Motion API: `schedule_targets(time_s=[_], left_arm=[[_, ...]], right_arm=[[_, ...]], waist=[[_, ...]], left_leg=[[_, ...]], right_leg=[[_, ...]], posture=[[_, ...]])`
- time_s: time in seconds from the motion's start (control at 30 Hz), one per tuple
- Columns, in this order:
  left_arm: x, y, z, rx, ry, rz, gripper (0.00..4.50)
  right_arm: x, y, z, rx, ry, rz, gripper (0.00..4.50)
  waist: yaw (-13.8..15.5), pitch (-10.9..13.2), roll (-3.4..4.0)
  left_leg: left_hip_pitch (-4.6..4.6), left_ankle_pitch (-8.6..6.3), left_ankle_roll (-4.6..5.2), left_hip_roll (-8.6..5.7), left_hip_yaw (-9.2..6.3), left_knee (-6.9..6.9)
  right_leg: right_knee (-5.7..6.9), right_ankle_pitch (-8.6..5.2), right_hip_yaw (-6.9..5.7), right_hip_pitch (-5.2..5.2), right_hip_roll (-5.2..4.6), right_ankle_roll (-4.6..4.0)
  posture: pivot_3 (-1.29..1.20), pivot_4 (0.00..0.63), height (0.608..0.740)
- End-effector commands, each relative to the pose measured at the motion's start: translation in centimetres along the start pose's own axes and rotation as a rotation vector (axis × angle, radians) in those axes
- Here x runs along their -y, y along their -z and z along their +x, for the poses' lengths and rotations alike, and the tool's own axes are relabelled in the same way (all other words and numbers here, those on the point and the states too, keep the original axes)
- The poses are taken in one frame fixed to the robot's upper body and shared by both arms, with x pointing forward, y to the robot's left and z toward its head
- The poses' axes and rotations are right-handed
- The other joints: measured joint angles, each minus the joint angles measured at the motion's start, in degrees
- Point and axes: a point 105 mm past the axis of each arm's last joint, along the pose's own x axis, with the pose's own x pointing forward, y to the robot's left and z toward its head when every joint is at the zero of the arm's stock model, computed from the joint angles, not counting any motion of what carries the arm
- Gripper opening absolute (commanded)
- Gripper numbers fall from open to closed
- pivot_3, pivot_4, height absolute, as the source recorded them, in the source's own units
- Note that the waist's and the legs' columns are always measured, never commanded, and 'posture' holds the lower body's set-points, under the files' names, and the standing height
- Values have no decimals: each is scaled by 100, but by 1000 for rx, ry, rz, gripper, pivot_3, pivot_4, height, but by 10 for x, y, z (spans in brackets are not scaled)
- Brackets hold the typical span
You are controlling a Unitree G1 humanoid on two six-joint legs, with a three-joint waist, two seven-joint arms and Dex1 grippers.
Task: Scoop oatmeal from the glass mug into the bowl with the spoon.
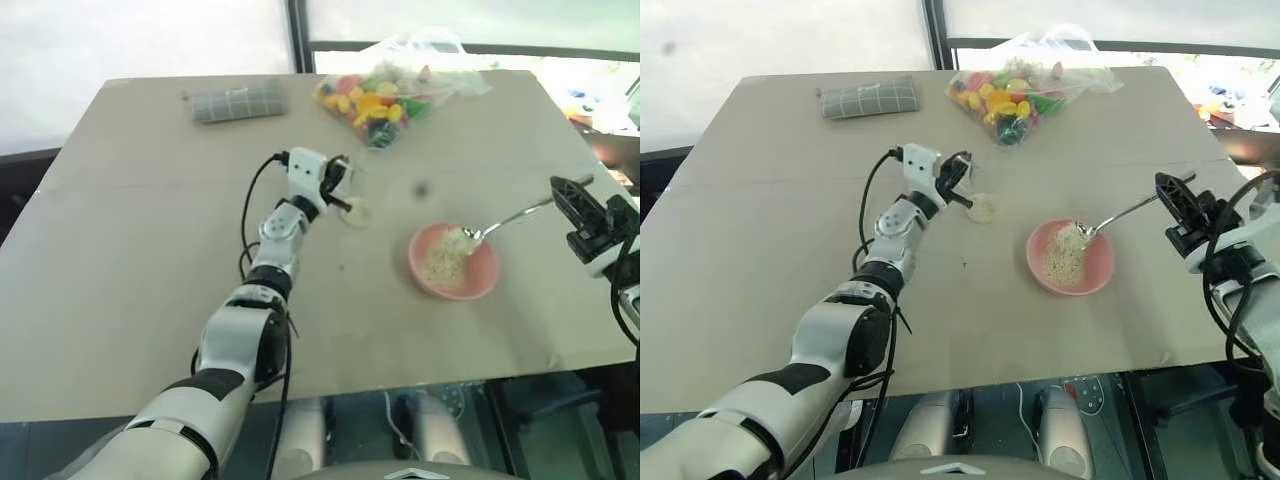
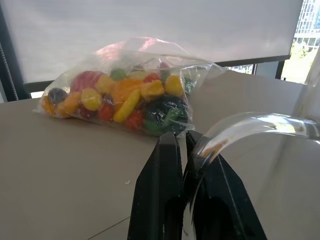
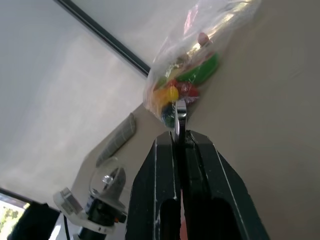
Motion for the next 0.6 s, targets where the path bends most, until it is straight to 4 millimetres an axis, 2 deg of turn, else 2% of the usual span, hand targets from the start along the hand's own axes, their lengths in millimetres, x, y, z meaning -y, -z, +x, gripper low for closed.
schedule_targets(time_s=[0.03, 0.2, 0.47, 0.6], left_arm=[[-10, -11, -1, 48, -34, 7, 129], [-12, -8, -5, 50, -50, 5, 129], [-17, -3, -12, 47, -83, -3, 129], [-19, -2, -13, 46, -105, -34, 129]], right_arm=[[-7, -4, 5, -37, -36, -117, 0], [-8, -2, 17, -100, -37, -299, 0], [-37, 0, 33, -179, -124, -643, 0], [-45, 3, 37, -233, -163, -838, 0]], waist=[[-6, 0, 0], [-4, 0, 0], [-5, -1, -2], [1, -1, -4]], left_leg=[[0, 0, 0, 0, 1, 0], [2, 0, 0, 0, 1, 2], [2, 0, -1, 0, 2, 5], [2, 0, -1, 1, 2, 5]], right_leg=[[0, 0, 0, 0, 0, 0], [2, 0, 1, 0, 0, 0], [2, 0, 2, 0, 0, 0], [1, 0, 1, 1, -1, 0]], posture=[[0, 150, 718], [0, 150, 718], [0, 150, 718], [0, 150, 718]])
